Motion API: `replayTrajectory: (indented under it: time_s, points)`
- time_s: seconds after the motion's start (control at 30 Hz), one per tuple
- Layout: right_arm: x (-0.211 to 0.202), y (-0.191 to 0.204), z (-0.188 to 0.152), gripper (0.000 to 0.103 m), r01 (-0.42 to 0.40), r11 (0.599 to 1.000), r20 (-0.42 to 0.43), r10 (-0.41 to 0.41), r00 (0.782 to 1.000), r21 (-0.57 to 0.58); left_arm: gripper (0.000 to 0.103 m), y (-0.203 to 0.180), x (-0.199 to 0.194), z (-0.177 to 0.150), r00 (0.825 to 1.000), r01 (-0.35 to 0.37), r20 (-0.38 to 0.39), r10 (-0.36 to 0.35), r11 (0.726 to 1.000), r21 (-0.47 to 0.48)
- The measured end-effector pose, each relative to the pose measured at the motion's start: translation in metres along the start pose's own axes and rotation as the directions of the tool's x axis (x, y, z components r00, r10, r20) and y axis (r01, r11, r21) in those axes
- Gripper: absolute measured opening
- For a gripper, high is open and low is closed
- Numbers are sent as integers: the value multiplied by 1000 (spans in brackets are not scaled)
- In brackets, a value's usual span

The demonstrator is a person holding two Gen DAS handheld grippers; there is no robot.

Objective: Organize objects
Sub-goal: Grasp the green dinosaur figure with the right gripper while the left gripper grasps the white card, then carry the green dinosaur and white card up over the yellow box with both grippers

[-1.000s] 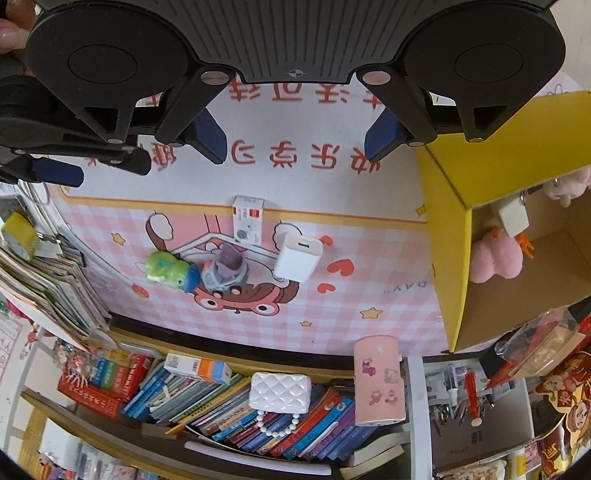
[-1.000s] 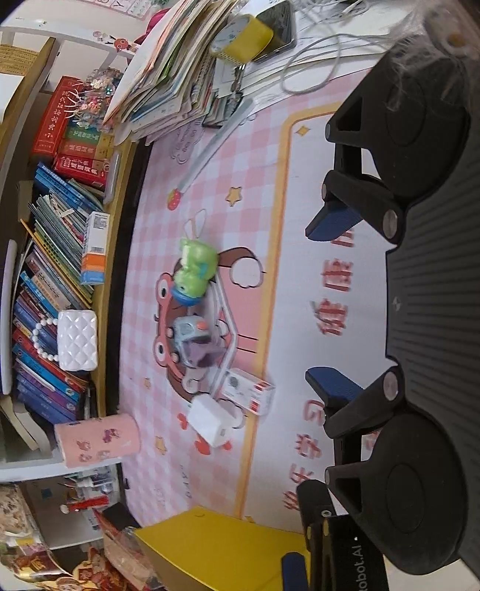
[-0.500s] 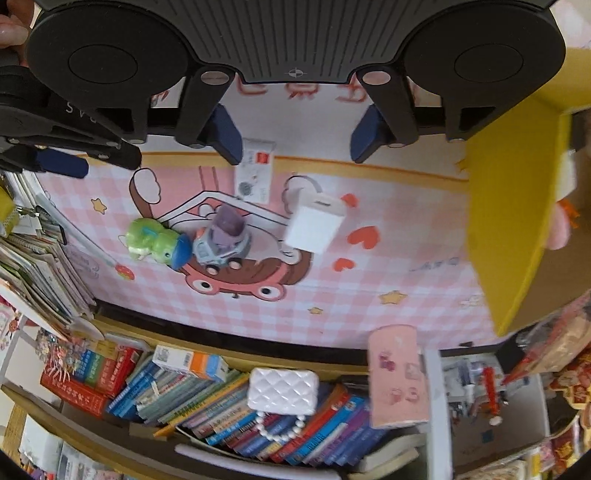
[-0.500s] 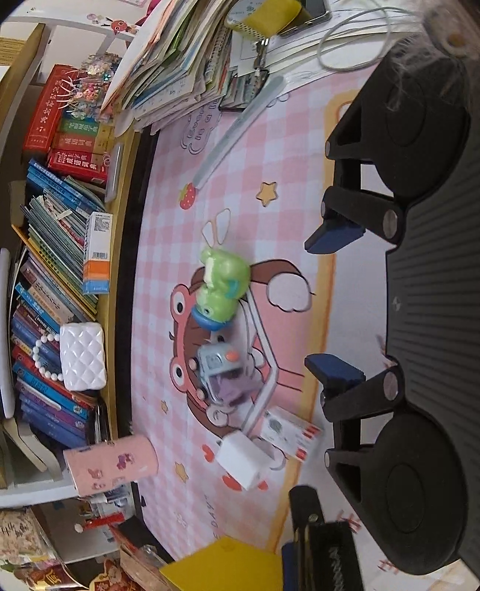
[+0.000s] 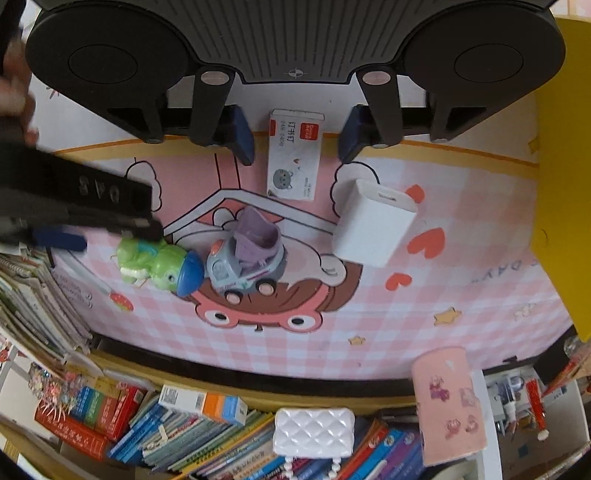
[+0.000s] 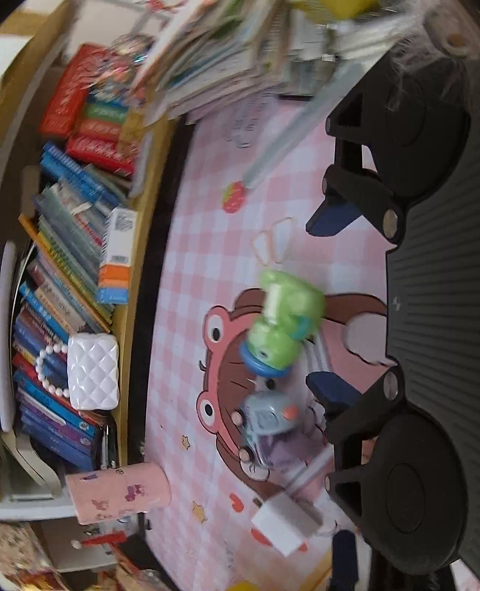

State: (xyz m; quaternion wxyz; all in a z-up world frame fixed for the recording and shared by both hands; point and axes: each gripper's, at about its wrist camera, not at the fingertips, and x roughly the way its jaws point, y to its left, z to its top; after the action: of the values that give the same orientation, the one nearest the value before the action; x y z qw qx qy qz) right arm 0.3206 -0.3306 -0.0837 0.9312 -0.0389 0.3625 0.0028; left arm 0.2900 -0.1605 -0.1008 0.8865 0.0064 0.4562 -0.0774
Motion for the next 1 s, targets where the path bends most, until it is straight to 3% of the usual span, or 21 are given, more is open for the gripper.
replayTrajectory:
  time_s: [0.03,0.1,0.2,0.23,0.33,0.37,0.47,0.67,0.83,1.0]
  points:
    - [5,1,3,82,-2,999,5,2,1000,-35,40,-1,0,0,1000,-2,2,2,1000,3]
    - [13,4,8,82,-5,995,17,6,1000,-99,28,0,0,1,1000,-1,8,1,1000,6]
    - [26,8,14,81,-9,986,20,12,1000,-167,28,5,-1,3,1000,14,0,-13,1000,-14]
    - [31,8,15,77,-14,984,15,17,1000,-179,27,7,-2,3,1000,18,-4,-18,1000,-24]
    - [40,8,18,52,-55,981,-7,55,998,-188,27,11,-11,4,999,36,1,-36,998,-48]
    - [41,8,19,50,-60,981,-10,59,998,-185,27,12,-15,4,999,44,7,-43,997,-56]
    - [34,5,16,45,-88,984,-4,88,996,-157,27,16,-29,5,998,64,34,-62,995,-75]
    - [-4,-7,5,43,-49,999,-6,49,999,-19,27,25,-56,-2,993,100,77,-92,990,-99]
    - [-42,-3,-16,44,-42,997,-80,47,996,64,27,34,-76,-16,988,128,96,-118,986,-107]
    - [-80,21,-37,44,-84,989,-129,100,987,121,27,47,-94,-34,985,148,108,-134,980,-133]
